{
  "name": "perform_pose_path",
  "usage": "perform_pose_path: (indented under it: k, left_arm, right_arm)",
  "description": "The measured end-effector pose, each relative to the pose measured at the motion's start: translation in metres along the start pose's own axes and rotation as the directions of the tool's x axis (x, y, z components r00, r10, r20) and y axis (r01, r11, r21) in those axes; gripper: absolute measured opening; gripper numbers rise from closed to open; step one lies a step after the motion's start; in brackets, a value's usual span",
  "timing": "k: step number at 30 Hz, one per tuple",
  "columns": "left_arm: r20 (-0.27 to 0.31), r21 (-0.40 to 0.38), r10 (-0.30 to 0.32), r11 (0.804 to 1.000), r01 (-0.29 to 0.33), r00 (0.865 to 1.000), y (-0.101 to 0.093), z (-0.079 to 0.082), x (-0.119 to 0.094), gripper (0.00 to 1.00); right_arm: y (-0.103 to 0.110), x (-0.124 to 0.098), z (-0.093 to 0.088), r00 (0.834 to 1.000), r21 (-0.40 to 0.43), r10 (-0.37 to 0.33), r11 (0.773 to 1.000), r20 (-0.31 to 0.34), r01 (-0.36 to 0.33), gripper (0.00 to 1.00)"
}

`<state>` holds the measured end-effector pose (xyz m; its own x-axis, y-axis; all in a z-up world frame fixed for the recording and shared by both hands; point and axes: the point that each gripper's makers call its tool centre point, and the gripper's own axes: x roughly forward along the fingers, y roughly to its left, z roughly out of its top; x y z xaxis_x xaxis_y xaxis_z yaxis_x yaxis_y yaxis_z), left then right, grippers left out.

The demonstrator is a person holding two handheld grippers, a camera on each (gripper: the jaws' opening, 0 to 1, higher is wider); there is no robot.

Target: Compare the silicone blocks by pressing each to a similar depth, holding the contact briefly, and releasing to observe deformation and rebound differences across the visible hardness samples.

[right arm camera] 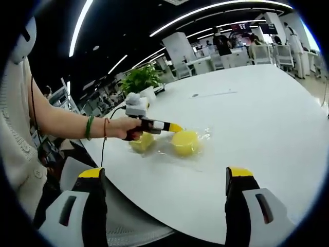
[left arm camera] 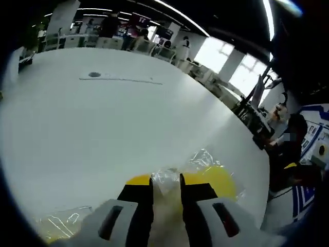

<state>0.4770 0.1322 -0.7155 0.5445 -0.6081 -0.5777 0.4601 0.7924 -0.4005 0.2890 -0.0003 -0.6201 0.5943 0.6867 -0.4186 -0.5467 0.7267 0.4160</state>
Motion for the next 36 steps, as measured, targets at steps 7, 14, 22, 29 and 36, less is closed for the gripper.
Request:
perform_pose_path:
  k: [7,14,22,29,36]
  left_arm:
    - [0.052,0.177,0.09,0.979,-0.098,0.995,0.008,0.012,-0.039,0.36]
    - [0.112,0.251,0.082,0.962,-0.109,0.99,-0.004,0.017,-0.088,0.49]
    - [0.204,0.163,0.09,0.979,-0.124,0.975,-0.007,0.001,-0.173,0.5]
    - [0.288,0.117,0.153,0.974,-0.193,0.945,-0.007,-0.024,-0.247,0.62]
    - [0.345,0.092,0.179,0.97,-0.223,0.921,-0.01,-0.054,-0.299,0.68]
  right_arm:
    - [0.014,-0.005,0.009,0.998,0.026,0.004,1.0,0.055,-0.006,0.9]
    - [0.032,-0.01,0.019,0.993,0.017,0.008,1.0,0.121,-0.01,0.9]
    - [0.063,-0.012,0.029,0.98,0.061,0.069,0.995,0.187,-0.082,0.89]
    - [0.081,-0.01,0.024,0.976,0.082,0.1,0.99,0.194,-0.118,0.9]
    - [0.089,-0.01,0.014,0.973,0.076,0.099,0.99,0.208,-0.117,0.91]
